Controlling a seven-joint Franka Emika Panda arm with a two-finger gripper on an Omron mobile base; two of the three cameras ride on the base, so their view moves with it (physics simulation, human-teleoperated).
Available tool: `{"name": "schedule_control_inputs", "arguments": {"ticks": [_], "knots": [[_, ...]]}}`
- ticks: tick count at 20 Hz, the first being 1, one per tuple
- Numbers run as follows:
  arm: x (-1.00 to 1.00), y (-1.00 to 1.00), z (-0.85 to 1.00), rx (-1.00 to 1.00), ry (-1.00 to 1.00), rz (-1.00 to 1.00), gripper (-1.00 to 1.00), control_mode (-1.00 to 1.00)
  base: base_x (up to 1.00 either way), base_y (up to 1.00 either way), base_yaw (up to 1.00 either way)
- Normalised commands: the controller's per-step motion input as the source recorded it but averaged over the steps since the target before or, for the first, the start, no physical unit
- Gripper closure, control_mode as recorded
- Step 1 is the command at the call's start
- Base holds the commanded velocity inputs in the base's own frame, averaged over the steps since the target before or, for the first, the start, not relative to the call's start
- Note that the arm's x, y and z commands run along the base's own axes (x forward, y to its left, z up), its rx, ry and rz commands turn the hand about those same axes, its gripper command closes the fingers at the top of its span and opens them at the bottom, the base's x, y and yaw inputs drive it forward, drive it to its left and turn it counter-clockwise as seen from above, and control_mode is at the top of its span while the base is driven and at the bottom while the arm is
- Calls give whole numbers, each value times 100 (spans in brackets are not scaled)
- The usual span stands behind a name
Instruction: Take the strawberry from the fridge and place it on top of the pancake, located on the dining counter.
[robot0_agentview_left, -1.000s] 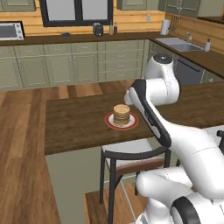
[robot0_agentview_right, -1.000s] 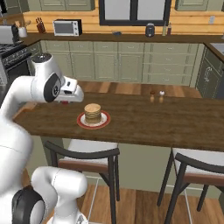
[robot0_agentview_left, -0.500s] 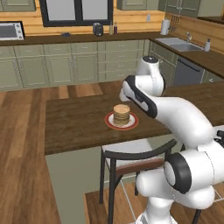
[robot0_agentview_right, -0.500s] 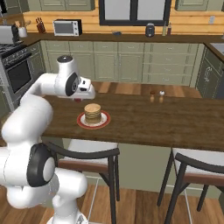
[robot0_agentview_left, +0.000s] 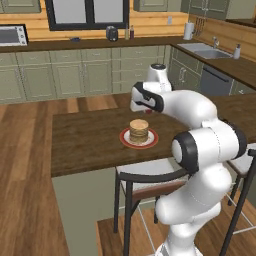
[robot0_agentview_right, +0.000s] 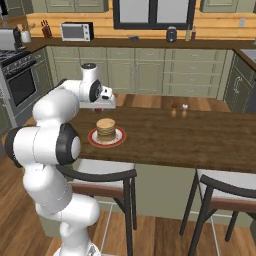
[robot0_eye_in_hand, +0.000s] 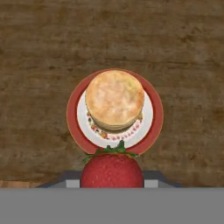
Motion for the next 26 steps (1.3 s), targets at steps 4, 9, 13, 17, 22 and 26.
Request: {"name": "schedule_control_inputs", "arguments": {"ticks": [4,9,13,17,22,26], "knots": [[69,13,-74,-13,0,0,100,-100,0,0,0],[54,-2,-49,0,-15,0,100,-100,0,0,0],[12,-10,-46,0,-5,0,100,-100,0,0,0],[-2,-3,-32,5,-1,0,100,-100,0,0,0],[1,0,-12,1,-3,0,100,-100,0,0,0],[4,0,-3,0,0,0,100,-100,0,0,0]]}}
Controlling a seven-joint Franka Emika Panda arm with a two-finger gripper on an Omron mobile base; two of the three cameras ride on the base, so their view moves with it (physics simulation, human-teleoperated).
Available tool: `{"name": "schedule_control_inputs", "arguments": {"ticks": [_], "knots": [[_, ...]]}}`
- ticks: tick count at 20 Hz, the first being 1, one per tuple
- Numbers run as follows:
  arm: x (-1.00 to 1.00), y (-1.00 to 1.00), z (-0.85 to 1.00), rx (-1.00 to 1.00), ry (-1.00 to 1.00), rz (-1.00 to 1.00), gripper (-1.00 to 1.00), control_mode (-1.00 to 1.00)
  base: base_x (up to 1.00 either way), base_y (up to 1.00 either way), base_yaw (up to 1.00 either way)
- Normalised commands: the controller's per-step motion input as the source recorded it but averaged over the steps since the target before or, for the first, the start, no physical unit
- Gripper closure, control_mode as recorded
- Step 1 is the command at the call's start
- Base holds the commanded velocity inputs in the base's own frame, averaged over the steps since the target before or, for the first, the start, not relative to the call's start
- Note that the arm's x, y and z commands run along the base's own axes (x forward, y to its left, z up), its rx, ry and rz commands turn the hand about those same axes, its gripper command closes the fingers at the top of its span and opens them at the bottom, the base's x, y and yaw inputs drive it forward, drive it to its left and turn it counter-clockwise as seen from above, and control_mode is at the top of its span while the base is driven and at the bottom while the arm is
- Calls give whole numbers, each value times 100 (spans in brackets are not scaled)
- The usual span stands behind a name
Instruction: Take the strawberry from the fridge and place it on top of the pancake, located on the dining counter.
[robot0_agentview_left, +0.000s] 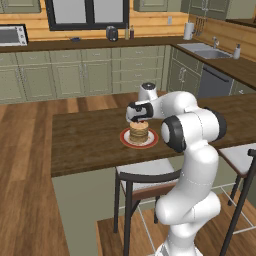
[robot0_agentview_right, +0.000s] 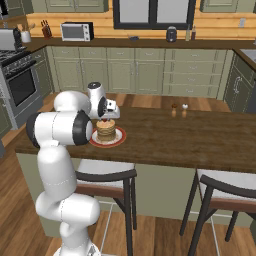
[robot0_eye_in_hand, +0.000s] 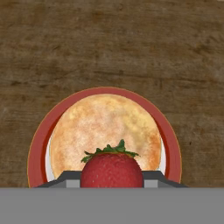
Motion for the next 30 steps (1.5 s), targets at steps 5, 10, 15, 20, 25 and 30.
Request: {"name": "schedule_control_inputs", "arguments": {"ticks": [5,10,15,20,25,30], "knots": [[17,2,-8,0,0,0,100,-100,0,0,0],[5,5,-26,0,0,0,100,-100,0,0,0],[12,4,-22,0,0,0,100,-100,0,0,0],[14,10,-12,0,0,0,-100,-100,0,0,0],[2,6,-9,0,0,0,-100,-100,0,0,0],[0,1,-5,0,0,0,-100,-100,0,0,0]]}}
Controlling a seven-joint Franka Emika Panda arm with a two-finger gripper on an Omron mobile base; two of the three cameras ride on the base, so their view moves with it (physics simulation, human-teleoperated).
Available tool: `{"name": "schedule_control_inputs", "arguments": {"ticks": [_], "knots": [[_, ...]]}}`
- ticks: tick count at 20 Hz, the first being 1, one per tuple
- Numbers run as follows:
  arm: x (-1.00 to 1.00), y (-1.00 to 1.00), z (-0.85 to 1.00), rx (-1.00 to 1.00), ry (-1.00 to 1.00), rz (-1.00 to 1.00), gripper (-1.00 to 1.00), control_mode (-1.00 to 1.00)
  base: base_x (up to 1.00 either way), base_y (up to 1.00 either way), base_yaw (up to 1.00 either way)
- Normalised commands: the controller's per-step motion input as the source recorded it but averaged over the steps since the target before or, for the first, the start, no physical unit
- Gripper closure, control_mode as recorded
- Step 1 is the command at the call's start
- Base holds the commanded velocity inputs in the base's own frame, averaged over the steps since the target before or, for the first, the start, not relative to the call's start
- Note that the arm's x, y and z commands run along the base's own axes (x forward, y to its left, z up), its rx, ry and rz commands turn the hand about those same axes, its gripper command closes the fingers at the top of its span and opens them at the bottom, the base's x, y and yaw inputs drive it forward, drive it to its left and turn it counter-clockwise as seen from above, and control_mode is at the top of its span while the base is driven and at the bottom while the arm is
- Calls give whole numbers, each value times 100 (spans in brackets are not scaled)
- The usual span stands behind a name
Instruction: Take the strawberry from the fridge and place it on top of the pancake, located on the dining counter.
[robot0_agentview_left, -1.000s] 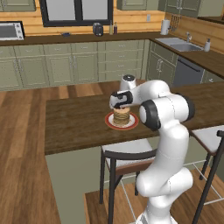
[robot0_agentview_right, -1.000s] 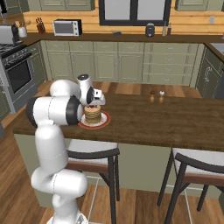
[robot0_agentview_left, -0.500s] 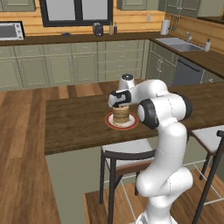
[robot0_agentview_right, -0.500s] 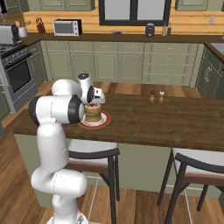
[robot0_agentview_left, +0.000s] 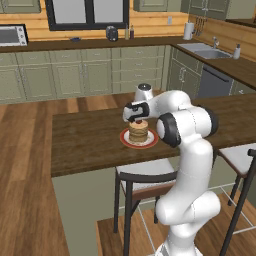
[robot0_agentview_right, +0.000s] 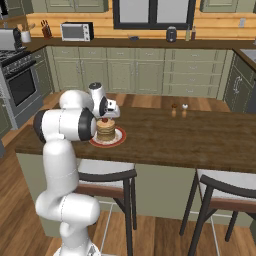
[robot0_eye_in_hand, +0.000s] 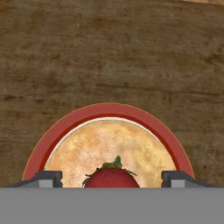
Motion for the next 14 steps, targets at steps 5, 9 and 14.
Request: {"name": "schedule_control_inputs", "arguments": {"ticks": [5,9,14], "knots": [[0,0,-3,0,0,0,-100,-100,0,0,0],[-11,-2,24,0,0,0,-100,-100,0,0,0],[-97,-27,62,5,-6,-2,-100,-100,0,0,0]]}}
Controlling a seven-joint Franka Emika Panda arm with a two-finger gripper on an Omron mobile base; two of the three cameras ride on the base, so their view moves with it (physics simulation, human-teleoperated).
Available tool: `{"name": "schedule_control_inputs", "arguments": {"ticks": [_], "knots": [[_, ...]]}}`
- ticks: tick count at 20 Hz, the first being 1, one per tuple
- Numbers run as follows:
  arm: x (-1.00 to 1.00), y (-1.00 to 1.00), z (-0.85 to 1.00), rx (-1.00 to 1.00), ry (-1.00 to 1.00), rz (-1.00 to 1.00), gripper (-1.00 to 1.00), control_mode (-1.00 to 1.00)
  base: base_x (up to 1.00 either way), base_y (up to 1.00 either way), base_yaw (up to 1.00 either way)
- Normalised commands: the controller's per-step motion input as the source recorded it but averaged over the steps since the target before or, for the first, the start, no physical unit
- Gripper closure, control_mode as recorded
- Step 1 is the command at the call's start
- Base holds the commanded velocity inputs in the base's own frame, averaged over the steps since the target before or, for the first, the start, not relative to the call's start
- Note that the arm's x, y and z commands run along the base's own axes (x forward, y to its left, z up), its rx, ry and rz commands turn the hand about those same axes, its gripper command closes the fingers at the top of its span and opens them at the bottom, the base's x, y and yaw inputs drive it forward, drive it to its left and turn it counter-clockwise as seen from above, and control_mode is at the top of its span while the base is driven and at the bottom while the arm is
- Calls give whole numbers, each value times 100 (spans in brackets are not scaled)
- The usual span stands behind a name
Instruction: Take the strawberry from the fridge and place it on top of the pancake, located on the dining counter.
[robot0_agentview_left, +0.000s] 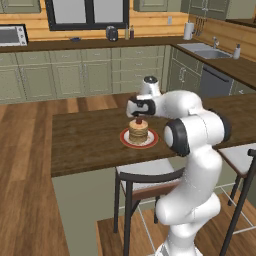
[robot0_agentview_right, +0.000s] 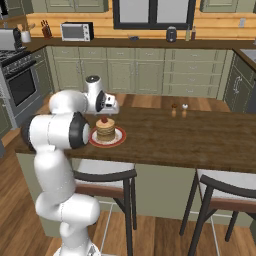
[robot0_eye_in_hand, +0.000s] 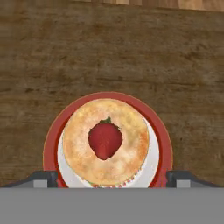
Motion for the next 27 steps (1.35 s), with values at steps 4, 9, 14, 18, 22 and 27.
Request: {"name": "schedule_control_inputs", "arguments": {"ticks": [4,9,14,18,22,27], "knots": [[-100,-43,73,14,0,-2,-100,-100,0,0,0],[-100,-59,85,22,0,0,-100,-100,0,0,0],[-100,-83,98,40,9,-4,-100,-100,0,0,0],[-100,-90,64,39,11,-8,-100,-100,0,0,0],[-100,-62,26,32,1,-3,-100,-100,0,0,0],[-100,-34,0,20,0,0,-100,-100,0,0,0]]}}
